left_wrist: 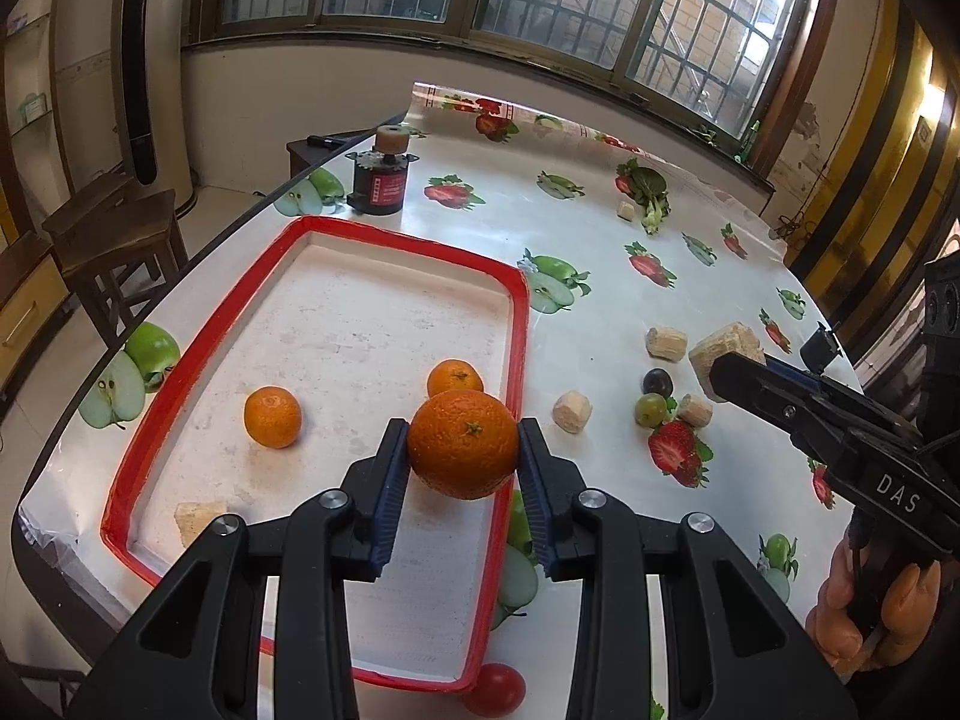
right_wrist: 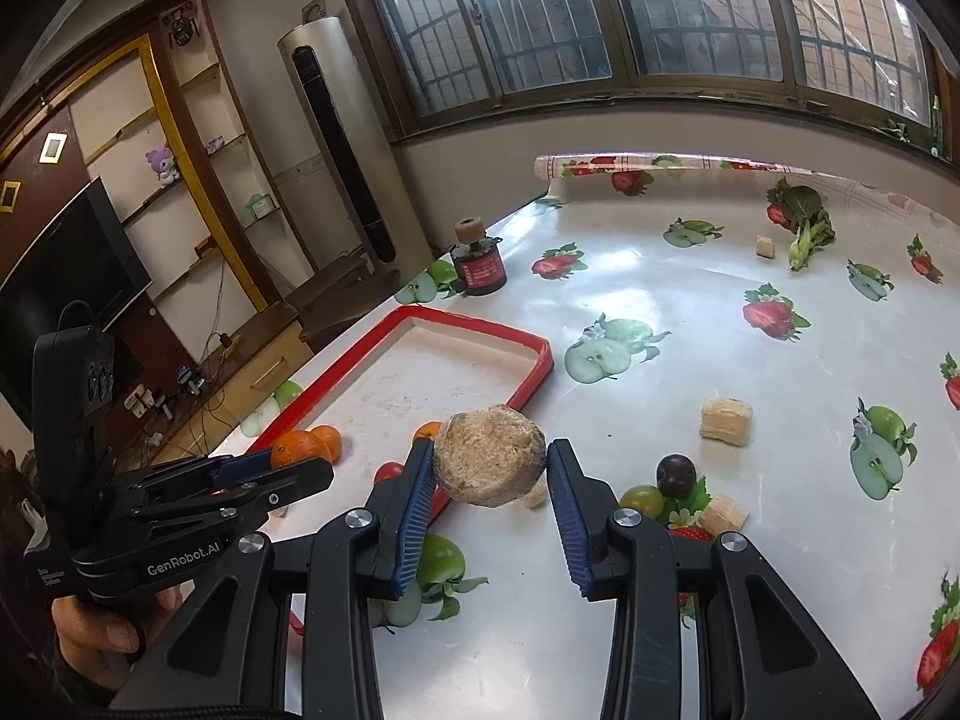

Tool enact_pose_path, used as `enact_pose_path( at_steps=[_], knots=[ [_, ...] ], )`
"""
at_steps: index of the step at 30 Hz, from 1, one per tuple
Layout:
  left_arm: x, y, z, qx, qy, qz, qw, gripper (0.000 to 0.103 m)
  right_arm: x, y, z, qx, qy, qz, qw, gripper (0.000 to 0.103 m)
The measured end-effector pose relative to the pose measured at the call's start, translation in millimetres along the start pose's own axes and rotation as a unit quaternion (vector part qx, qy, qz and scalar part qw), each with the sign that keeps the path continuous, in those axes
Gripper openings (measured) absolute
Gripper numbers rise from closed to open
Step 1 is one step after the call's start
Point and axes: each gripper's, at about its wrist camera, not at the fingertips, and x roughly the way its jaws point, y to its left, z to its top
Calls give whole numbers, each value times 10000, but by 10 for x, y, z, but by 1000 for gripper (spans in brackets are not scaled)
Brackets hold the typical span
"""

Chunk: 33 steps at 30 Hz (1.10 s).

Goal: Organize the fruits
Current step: 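Carry the orange and the round beige bun over the red-rimmed tray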

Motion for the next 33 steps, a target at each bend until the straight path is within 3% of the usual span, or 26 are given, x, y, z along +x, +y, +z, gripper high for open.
enact_pose_path(
  at_steps=[33],
  knots=[
    [60,517,252,-195,10,350,9992,33,463,389,204,-289,215,295,9989,39]
  ],
)
